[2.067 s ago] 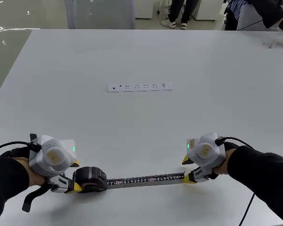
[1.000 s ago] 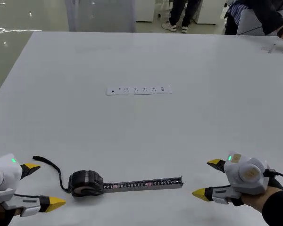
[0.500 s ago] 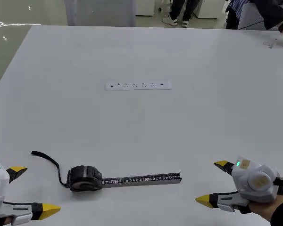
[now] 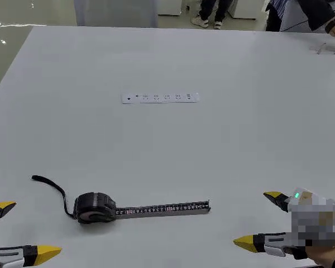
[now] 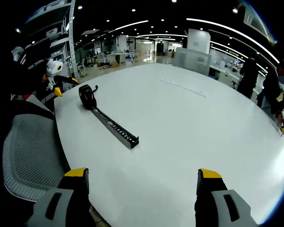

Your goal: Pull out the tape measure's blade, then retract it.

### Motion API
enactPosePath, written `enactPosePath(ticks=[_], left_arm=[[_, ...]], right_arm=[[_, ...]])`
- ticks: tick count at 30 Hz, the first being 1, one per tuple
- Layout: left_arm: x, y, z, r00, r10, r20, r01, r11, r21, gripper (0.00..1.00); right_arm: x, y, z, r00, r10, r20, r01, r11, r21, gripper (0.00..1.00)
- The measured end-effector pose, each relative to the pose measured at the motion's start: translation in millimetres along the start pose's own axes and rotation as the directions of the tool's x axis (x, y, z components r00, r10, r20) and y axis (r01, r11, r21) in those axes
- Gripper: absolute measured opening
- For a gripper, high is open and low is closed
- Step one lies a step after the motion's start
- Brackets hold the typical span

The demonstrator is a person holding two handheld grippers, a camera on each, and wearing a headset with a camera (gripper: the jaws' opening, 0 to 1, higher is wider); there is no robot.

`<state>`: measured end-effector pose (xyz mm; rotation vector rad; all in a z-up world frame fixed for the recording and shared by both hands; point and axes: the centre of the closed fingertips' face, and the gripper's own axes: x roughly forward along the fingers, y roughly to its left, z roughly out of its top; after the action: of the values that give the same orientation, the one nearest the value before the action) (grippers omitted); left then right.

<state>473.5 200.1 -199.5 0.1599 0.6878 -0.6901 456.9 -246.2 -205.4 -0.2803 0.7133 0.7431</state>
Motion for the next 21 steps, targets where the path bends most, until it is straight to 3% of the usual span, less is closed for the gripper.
enactPosePath(ticks=[3,15,21], left_arm=[[-3.1,2.3,0.0,0.9999,0.007,0.013,-0.007,1.000,-0.004,0.99],[-5.7,-4.6,-5.3,1.0000,0.006,-0.005,-0.006,1.000,0.014,0.99],[-5.8,-4.8,-1.7,1.0000,0.005,-0.001,-0.005,1.000,0.019,0.99]], right_arm=[[-5.7,-0.4,0.4,0.9998,-0.009,0.019,0.009,1.000,0.015,0.99],[-15.3,0.4,-6.2,0.9997,-0.015,0.018,0.015,1.000,0.011,0.99],[-17.3,6.7,-6.4,0.9999,-0.013,0.009,0.013,1.000,0.011,0.99]])
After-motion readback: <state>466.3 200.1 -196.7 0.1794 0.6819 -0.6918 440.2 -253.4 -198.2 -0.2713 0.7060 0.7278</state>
